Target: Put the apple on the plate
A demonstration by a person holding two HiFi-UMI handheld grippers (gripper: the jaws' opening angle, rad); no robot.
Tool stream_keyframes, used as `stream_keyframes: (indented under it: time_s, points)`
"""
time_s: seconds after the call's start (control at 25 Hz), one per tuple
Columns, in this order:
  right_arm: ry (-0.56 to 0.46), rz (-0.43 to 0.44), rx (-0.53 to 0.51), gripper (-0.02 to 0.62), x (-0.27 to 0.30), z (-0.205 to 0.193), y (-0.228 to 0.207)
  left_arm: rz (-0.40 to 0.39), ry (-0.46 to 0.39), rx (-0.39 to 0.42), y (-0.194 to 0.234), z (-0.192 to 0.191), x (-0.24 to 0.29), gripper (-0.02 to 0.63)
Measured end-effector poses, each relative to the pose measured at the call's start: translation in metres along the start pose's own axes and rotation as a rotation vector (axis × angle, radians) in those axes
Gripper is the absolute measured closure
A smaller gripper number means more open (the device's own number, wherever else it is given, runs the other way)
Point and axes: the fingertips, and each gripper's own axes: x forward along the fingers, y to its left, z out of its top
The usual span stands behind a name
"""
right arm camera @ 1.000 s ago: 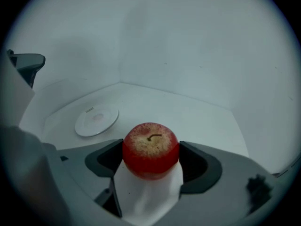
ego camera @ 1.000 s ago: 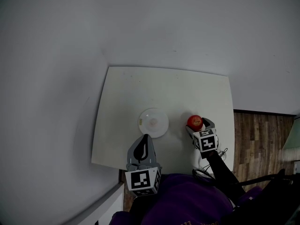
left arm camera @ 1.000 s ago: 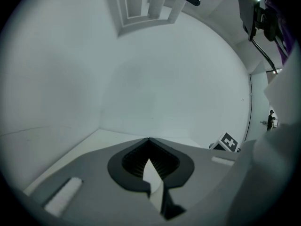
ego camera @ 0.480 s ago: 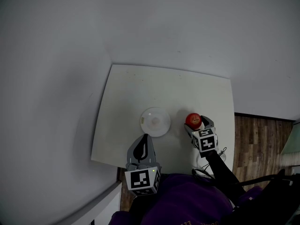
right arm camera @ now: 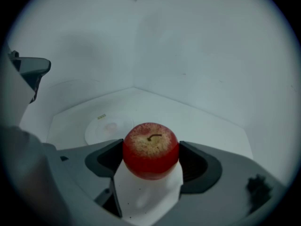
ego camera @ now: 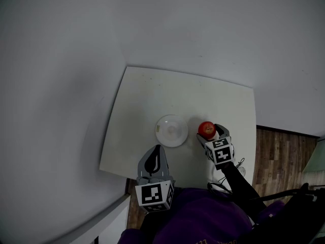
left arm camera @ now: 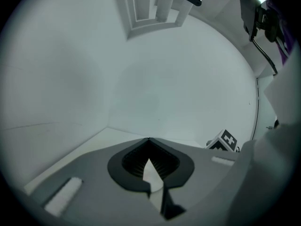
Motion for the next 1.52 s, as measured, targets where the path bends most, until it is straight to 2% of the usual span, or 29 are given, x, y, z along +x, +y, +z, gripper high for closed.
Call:
stream_keyframes:
  time_s: [1.52]
  points:
    - [-0.048,0.168,-0.120,0.216,0.029,0.043,0.076,0.105,-0.004,-0.012,0.030,-0.001,-0.022,0.600]
